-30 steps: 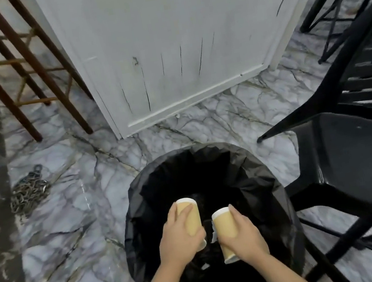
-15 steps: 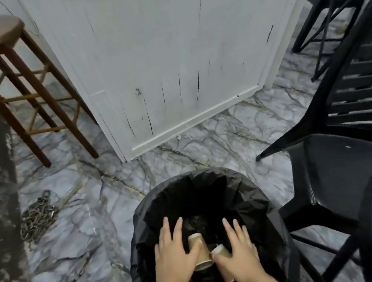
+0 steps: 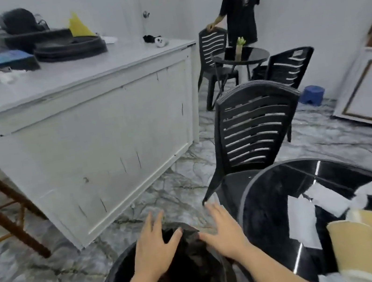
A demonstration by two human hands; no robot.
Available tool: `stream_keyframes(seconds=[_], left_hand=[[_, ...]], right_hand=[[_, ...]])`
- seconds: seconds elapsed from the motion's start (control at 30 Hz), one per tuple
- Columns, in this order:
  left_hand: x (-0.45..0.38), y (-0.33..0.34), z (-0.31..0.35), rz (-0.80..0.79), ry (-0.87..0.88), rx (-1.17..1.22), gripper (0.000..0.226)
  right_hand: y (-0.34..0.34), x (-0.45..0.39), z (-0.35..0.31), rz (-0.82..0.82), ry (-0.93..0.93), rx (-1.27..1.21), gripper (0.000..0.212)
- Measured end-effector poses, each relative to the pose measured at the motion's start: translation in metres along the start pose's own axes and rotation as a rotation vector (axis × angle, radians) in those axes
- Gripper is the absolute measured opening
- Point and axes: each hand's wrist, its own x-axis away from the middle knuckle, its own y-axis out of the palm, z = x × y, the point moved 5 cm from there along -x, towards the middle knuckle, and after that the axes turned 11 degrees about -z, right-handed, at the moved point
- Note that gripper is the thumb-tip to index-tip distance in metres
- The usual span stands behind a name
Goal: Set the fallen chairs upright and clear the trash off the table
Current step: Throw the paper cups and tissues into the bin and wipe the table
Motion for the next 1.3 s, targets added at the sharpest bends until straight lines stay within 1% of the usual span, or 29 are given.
stream_keyframes(seconds=[0.17, 0.33, 0.47, 0.5, 0.57, 0.73, 0.87, 0.93, 1.03, 1.13, 1.2, 1.23, 1.3], left_hand=[[0.005, 0.017, 0.068, -0.066, 0.151, -0.010, 0.074], [0.018, 0.059, 0.140, -0.153, 0.314, -0.038, 0.073], [0.029, 0.098, 0.196, -0.220, 0.400, -0.023, 0.072], [0.032, 0.109, 0.209, -0.231, 0.415, -0.017, 0.071], [0.038, 0.129, 0.234, -0.248, 0.449, -0.023, 0.070], [0.056, 0.172, 0.290, -0.271, 0.516, -0.034, 0.070], [0.065, 0.203, 0.318, -0.275, 0.554, -0.073, 0.076], [0.067, 0.217, 0.327, -0.272, 0.552, -0.086, 0.074], [0.070, 0.233, 0.332, -0.233, 0.581, -0.142, 0.086], [0.060, 0.254, 0.331, -0.207, 0.584, -0.247, 0.078], [0.052, 0.265, 0.329, -0.214, 0.537, -0.354, 0.080], [0.046, 0.270, 0.328, -0.218, 0.513, -0.395, 0.078], [0.035, 0.280, 0.325, -0.252, 0.487, -0.381, 0.071]], right_hand=[[-0.068, 0.053, 0.032, 0.192, 0.070, -0.030, 0.082], [-0.118, 0.118, 0.083, 0.320, 0.181, -0.052, 0.080], [-0.156, 0.166, 0.124, 0.412, 0.255, 0.006, 0.070], [-0.164, 0.179, 0.134, 0.424, 0.275, -0.003, 0.070], [-0.179, 0.203, 0.153, 0.459, 0.307, -0.066, 0.078], [-0.202, 0.247, 0.197, 0.479, 0.359, -0.082, 0.081], [-0.212, 0.261, 0.223, 0.456, 0.363, -0.090, 0.082], [-0.214, 0.262, 0.236, 0.443, 0.362, -0.108, 0.082], [-0.216, 0.258, 0.248, 0.425, 0.364, -0.139, 0.082], [-0.215, 0.248, 0.257, 0.408, 0.358, -0.148, 0.081], [-0.217, 0.238, 0.261, 0.400, 0.351, -0.134, 0.081], [-0.218, 0.233, 0.262, 0.395, 0.341, -0.127, 0.081], [-0.223, 0.222, 0.261, 0.381, 0.312, -0.094, 0.081]])
